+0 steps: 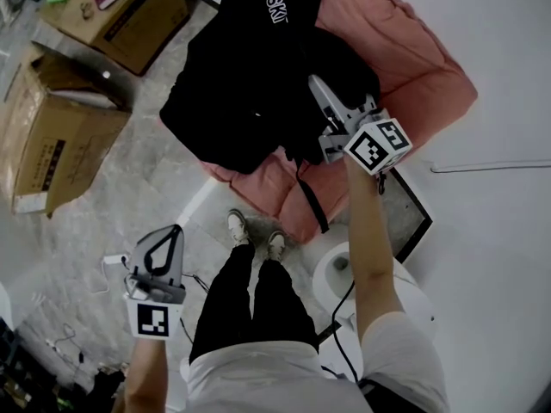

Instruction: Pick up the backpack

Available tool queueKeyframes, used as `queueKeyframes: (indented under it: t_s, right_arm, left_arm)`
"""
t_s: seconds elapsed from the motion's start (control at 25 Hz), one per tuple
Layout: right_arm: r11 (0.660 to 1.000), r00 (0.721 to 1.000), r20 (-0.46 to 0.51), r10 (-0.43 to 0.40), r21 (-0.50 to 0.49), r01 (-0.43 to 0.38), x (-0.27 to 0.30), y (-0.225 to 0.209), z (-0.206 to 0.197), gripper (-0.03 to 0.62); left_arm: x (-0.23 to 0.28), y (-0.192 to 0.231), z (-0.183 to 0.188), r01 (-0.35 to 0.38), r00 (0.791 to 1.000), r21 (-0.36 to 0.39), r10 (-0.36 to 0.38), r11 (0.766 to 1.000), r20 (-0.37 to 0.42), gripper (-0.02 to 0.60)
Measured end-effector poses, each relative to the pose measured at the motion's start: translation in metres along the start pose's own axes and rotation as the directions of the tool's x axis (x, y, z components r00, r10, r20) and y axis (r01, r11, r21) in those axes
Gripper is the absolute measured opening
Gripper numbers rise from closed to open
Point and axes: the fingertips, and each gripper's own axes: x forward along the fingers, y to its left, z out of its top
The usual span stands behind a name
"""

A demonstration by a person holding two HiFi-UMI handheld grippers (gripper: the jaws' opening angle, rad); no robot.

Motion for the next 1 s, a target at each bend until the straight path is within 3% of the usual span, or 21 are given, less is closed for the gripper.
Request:
queueKeyframes:
  t_s: [0.12,0.2,0.36,0.64,1.0]
  right_arm:
    - [0.998,0.999,0.041,0.003,0.062,-0.006,0.002,-0.002,0.005,0.278]
    - [1.0,1.0,0.028,-0.002,0.026,0.002,0.008,0.002,0.004,0.222]
    - [1.0,1.0,0.027,-0.005,0.011,0.005,0.013,0.005,0.002,0.193]
    - [0.995,0.985,0.155,0.08,0.045,-0.088,0.013,0.026,0.035,0.162]
    - [0.992,0.988,0.101,0.115,0.048,-0.121,0.005,0.038,0.02,0.08]
  left_arm:
    - [0.0,0.001,0.001,-0.004,1.0,-0.004,0.004,1.0,0.012,0.015]
    - [-0.002,0.002,-0.004,-0.018,1.0,-0.041,0.018,0.999,-0.002,0.015]
    - [-0.002,0.004,-0.002,-0.024,1.0,-0.048,0.024,0.999,0.015,0.015]
    - [-0.004,0.003,-0.004,-0.022,1.0,-0.043,0.023,0.999,0.021,0.017]
    - [-0.009,0.005,-0.003,-0.026,0.999,-0.05,0.028,0.998,0.034,0.015]
